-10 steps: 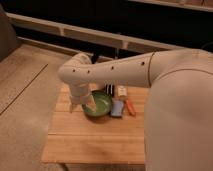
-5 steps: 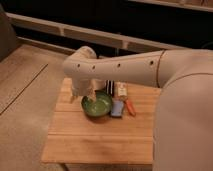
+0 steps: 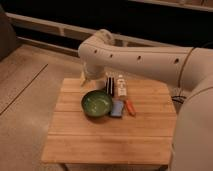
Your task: Drag the pepper across the table
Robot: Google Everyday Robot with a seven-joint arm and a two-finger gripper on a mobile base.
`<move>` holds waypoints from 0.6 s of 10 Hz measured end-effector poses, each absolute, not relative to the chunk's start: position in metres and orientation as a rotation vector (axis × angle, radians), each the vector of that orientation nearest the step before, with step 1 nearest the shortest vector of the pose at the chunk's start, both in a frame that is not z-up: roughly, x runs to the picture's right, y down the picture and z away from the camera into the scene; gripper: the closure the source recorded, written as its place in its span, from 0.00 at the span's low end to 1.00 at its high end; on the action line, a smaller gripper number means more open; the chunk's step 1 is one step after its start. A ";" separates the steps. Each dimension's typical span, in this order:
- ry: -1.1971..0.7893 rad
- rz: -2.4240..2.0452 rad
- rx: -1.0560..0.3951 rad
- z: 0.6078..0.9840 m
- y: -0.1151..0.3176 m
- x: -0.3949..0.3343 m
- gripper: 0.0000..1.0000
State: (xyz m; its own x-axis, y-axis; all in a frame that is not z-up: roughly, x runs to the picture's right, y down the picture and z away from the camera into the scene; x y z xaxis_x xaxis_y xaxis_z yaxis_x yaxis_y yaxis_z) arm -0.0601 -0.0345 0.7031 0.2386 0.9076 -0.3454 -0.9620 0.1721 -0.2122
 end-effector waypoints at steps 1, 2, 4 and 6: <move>0.151 1.332 -0.424 0.703 -0.034 -0.061 0.35; 0.159 1.345 -0.436 0.707 -0.029 -0.059 0.35; 0.194 1.429 -0.478 0.721 -0.010 -0.034 0.35; 0.241 1.531 -0.487 0.748 0.009 0.026 0.35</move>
